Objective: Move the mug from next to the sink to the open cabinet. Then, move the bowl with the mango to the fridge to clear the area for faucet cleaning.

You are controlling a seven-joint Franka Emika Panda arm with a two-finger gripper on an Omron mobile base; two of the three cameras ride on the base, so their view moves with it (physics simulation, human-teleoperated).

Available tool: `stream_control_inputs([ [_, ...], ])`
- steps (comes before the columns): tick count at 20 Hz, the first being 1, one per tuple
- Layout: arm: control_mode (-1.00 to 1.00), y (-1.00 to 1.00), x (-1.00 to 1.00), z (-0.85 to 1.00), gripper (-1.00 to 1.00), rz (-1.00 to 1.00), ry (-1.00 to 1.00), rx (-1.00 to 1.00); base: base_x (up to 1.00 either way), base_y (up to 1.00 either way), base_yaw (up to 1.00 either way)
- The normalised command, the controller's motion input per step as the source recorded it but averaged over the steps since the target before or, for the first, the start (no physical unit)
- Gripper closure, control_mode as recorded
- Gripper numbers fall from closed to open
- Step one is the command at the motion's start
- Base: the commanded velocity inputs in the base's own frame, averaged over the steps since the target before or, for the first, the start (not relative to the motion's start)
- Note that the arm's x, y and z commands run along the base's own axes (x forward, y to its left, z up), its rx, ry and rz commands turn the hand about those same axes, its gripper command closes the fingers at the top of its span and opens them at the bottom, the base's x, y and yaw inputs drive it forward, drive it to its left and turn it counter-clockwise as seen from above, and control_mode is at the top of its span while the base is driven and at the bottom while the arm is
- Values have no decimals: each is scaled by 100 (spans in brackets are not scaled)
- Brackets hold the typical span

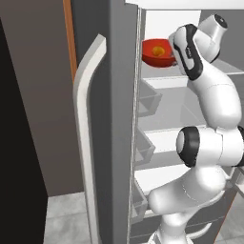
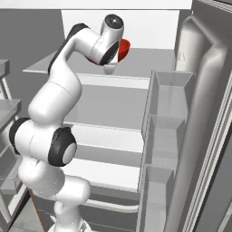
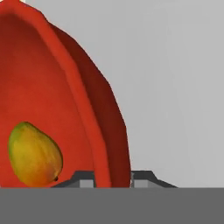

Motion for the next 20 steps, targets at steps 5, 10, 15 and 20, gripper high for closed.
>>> stream_control_inputs([
  [5, -100, 0, 41, -6, -100, -2, 0, 0, 0, 0, 0],
  [10, -100, -2, -44, 0, -100, 0, -5, 1, 0, 0, 0],
  [15, -100, -1, -100, -32, -100, 0, -16, 4, 0, 0, 0],
  [20, -100, -1, -100, -55, -100, 0, -14, 2, 0, 0, 0],
])
